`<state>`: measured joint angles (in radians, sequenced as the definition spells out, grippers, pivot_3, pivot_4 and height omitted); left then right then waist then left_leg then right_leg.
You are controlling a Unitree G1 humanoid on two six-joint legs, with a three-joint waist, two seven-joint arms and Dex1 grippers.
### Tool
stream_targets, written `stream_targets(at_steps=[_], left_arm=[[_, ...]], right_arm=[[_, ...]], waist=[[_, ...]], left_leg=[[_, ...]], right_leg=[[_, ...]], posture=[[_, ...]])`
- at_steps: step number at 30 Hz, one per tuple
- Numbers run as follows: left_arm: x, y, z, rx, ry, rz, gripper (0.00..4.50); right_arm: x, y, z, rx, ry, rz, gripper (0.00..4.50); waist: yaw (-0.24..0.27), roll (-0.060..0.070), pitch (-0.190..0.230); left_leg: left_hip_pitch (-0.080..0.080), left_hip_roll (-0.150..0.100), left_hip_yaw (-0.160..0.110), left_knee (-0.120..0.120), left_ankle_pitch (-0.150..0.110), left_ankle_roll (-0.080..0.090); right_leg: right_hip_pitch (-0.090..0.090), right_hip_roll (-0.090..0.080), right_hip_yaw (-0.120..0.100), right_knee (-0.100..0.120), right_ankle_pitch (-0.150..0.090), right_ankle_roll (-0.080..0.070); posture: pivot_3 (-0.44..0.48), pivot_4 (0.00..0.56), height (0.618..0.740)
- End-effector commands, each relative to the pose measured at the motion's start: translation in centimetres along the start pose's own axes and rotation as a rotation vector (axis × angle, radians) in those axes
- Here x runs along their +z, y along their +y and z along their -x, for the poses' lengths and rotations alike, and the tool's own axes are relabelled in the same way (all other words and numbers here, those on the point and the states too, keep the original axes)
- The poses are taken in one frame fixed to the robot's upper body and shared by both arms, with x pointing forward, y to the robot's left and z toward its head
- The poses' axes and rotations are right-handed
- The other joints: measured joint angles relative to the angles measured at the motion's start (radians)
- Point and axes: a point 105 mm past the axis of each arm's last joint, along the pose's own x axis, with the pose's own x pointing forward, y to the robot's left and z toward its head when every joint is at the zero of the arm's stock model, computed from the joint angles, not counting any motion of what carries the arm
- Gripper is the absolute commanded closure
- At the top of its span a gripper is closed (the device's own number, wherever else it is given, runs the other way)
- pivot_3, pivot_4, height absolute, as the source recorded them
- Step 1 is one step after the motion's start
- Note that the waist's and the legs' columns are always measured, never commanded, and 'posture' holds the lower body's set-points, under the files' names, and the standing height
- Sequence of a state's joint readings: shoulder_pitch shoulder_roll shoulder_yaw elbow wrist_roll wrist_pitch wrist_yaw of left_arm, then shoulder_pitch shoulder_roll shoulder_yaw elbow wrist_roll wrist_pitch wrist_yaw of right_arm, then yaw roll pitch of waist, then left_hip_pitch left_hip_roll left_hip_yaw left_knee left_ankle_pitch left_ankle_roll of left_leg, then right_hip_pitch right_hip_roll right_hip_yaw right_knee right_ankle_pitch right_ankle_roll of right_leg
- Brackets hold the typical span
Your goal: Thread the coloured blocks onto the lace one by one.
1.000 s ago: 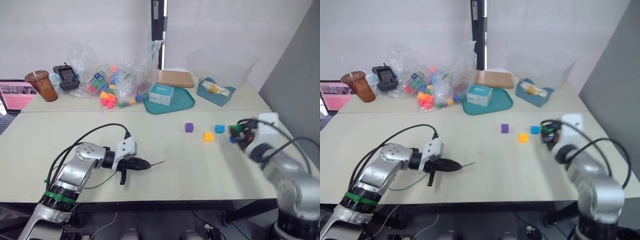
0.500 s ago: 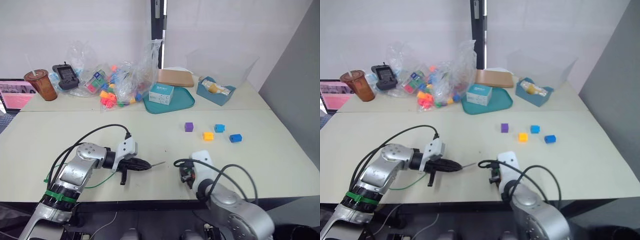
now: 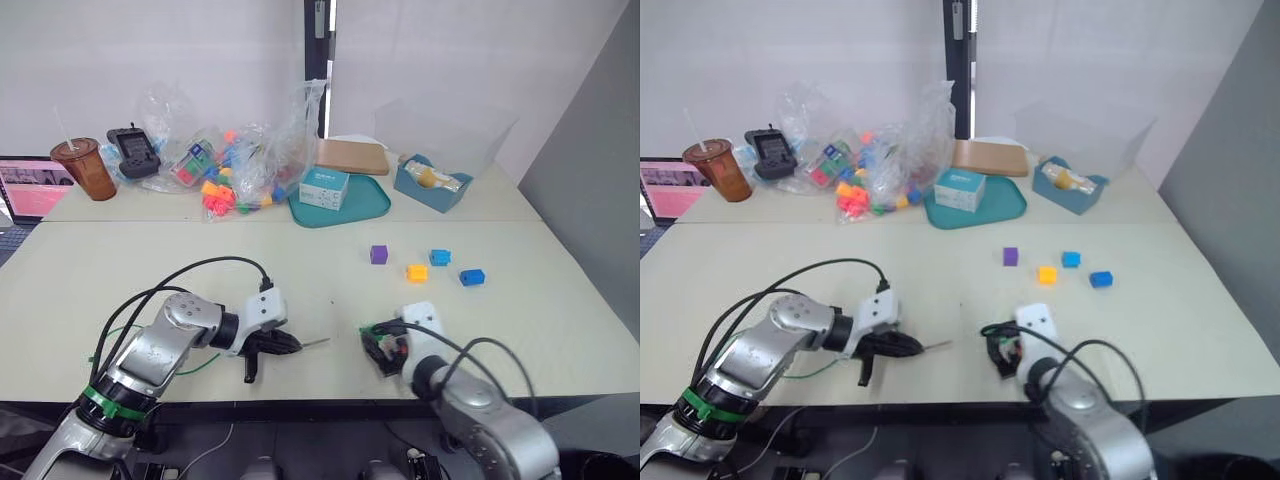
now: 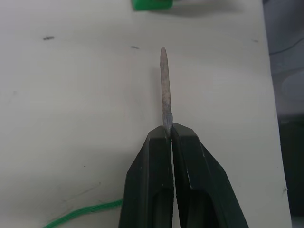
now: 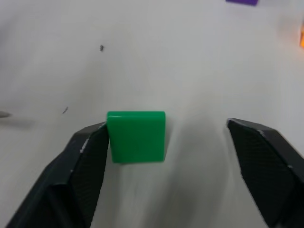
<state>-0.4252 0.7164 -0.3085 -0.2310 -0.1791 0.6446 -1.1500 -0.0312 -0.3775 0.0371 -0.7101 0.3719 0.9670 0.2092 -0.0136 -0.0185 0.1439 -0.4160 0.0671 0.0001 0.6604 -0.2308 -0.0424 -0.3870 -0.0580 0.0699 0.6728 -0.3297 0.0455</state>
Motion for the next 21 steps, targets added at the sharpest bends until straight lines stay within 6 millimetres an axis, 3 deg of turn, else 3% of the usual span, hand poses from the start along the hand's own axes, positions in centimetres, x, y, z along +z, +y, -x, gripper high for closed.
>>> stream_targets(at_steps=[1, 4, 11, 16, 21], left_arm=[[0.6, 0.2, 0.2, 0.048, 0.034, -0.021, 4.5], [1.2, 0.5, 0.0, 0.055, 0.015, -0.009, 4.5], [1.1, 0.5, 0.1, 0.056, 0.022, -0.01, 4.5], [0.9, 0.4, 0.2, 0.057, 0.031, -0.016, 4.5], [0.9, 0.5, 0.5, 0.067, 0.038, -0.022, 4.5]], right_arm=[[2.7, 0.0, 1.3, 0.235, -0.084, 0.089, 0.03], [3.5, 0.3, 1.8, 0.537, -0.077, 0.177, 0.03], [2.5, -3.2, -2.6, 0.709, 0.024, 0.588, 0.03], [1.8, -3.2, -4.3, 0.852, 0.053, 0.69, 0.03], [0.7, -3.5, -4.7, 0.948, 0.11, 0.708, 0.03]], waist=[[0.0, 0.0, 0.0], [-0.002, -0.001, 0.0], [-0.003, -0.001, 0.001], [0.001, -0.001, 0.001], [0.005, -0.001, 0.001]], left_leg=[[0.0, 0.0, 0.0, 0.0, 0.0, 0.0], [0.001, 0.0, 0.0, 0.0, 0.0, 0.0], [0.001, 0.0, 0.001, 0.001, 0.0, 0.0], [0.001, 0.0, 0.001, 0.001, 0.0, 0.0], [0.001, 0.0, 0.001, 0.001, 0.0, 0.0]], right_leg=[[0.0, 0.0, 0.0, 0.0, 0.0, 0.0], [0.001, 0.0, 0.0, 0.0, 0.0, 0.0], [0.001, 0.0, 0.001, 0.0, 0.0, 0.0], [0.001, 0.0, 0.001, -0.001, 0.0, 0.0], [0.001, 0.0, 0.001, 0.0, 0.0, 0.0]], posture=[[0.0, 0.15, 0.74], [0.0, 0.15, 0.74], [0.0, 0.15, 0.74], [0.0, 0.15, 0.74], [0.0, 0.15, 0.74]])
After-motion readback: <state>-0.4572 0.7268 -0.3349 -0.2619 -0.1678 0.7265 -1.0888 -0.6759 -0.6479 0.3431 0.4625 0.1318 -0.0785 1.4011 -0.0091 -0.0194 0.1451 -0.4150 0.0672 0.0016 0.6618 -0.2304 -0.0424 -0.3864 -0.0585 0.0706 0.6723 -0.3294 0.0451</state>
